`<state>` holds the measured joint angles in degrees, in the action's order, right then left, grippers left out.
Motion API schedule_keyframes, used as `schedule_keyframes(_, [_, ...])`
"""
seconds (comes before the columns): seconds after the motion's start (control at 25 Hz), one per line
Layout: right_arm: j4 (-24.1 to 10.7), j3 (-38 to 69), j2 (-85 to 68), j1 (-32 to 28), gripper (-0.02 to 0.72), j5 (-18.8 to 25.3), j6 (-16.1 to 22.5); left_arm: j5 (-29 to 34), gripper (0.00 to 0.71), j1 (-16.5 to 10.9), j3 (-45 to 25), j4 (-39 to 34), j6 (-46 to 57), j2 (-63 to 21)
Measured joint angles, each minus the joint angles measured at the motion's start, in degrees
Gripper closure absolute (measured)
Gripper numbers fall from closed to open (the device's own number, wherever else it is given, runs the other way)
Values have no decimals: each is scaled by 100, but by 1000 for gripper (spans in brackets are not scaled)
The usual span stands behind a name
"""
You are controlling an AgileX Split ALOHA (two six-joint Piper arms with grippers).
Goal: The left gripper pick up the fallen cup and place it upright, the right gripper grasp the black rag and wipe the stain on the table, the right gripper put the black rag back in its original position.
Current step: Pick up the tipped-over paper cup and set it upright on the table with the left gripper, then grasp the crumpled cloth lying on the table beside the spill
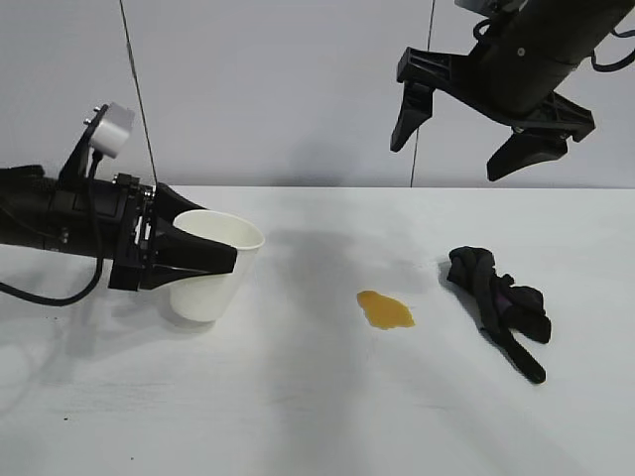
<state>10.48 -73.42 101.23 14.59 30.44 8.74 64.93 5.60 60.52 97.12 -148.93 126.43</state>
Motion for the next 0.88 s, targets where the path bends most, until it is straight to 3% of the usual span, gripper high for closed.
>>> schedule_keyframes(0.24, [-74, 2, 5, 0, 9, 0, 0, 26, 223, 0, 0, 13, -127, 77])
schedule_keyframes(0.44, [-87, 2, 5, 0, 9, 0, 0, 38, 58, 0, 0, 18, -127, 82])
schedule_keyframes(0.56, [-106, 2, 5, 0, 9, 0, 0, 38, 28, 0, 0, 18, 68, 82])
schedule_keyframes(0.76, [-137, 2, 5, 0, 9, 0, 0, -134, 17, 0, 0, 0, 1650, -267])
schedule_keyframes(0.88, [-166, 2, 5, 0, 9, 0, 0, -1057, 17, 12, 0, -271, 2584, -1036])
